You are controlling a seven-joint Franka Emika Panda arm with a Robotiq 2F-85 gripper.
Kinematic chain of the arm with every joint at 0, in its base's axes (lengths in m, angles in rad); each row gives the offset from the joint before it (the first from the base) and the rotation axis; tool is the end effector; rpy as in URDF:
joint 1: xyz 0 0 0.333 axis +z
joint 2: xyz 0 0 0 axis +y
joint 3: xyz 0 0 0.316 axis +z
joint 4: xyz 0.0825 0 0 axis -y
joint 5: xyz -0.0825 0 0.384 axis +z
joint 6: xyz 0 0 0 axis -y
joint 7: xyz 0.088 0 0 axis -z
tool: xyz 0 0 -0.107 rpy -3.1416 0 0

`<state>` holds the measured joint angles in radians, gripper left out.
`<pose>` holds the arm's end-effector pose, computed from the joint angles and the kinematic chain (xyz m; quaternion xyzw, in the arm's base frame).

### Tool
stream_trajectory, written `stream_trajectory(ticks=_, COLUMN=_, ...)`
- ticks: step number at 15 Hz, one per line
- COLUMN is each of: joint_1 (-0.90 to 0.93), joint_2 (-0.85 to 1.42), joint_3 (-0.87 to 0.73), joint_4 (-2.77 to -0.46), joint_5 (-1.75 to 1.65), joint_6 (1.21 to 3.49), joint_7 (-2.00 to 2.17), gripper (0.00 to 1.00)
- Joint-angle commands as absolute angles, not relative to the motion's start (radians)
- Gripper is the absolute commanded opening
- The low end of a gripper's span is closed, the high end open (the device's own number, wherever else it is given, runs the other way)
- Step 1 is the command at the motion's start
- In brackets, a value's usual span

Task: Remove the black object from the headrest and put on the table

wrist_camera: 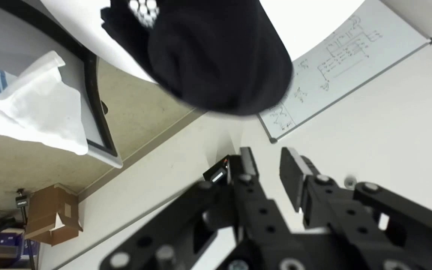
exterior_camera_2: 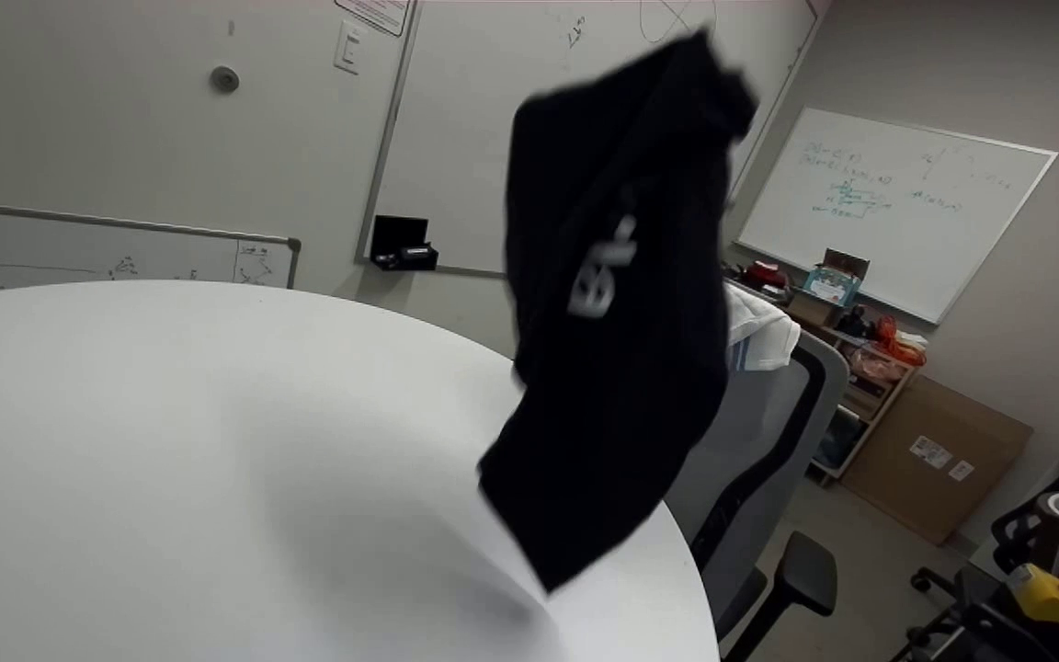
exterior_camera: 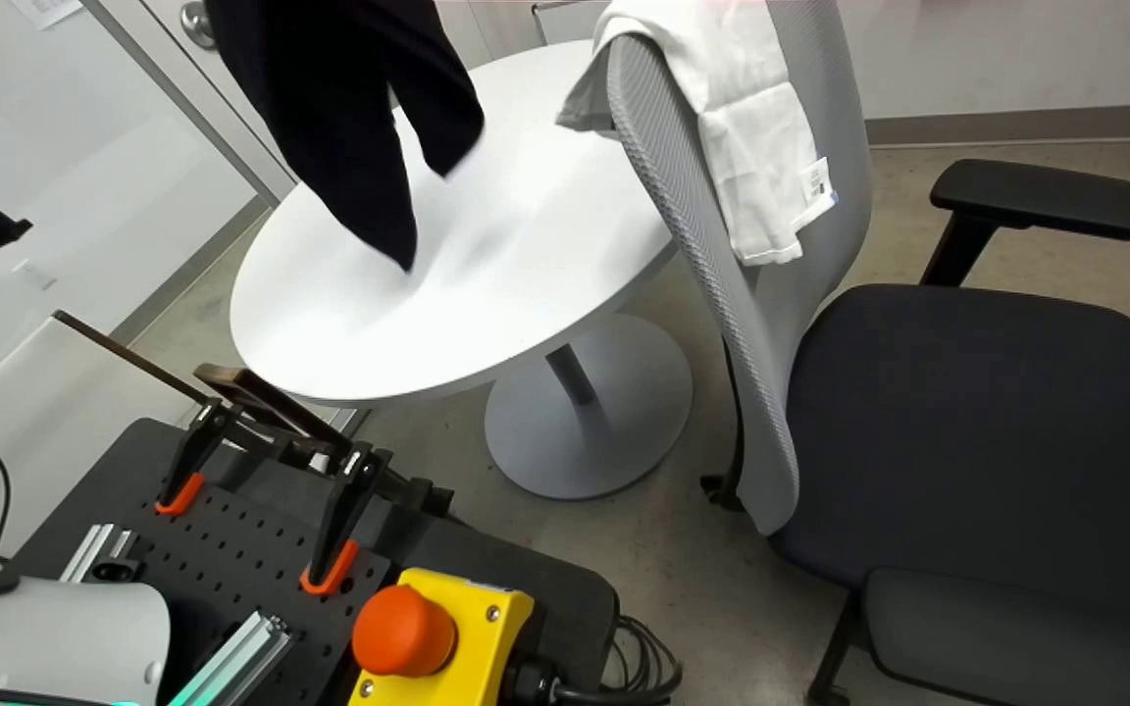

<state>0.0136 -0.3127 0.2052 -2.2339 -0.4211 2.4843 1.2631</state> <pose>0.4888 0.1199 0.5572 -0.8743 0.3556 -0.3289 0.0313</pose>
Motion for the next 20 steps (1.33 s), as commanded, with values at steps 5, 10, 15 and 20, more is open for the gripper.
stream_trajectory(ticks=5, joint_1=0.045, joint_2=-0.296, joint_3=0.193, joint_4=-2.281, joint_5=-0.256, joint_6=2.495, joint_7=1.108, gripper=0.88)
stream_trajectory(ticks=10, joint_1=0.062, joint_2=-0.292, joint_3=0.165, joint_4=-2.271, joint_5=-0.075, joint_6=2.324, joint_7=0.979, gripper=1.00)
stream_trajectory(ticks=15, joint_1=0.061, joint_2=-0.281, joint_3=0.144, joint_4=-2.265, joint_5=0.038, joint_6=2.143, joint_7=0.861, gripper=1.00)
stream_trajectory(ticks=20, joint_1=0.044, joint_2=-0.283, joint_3=0.161, joint_4=-2.277, joint_5=0.010, joint_6=2.167, joint_7=0.894, gripper=1.00)
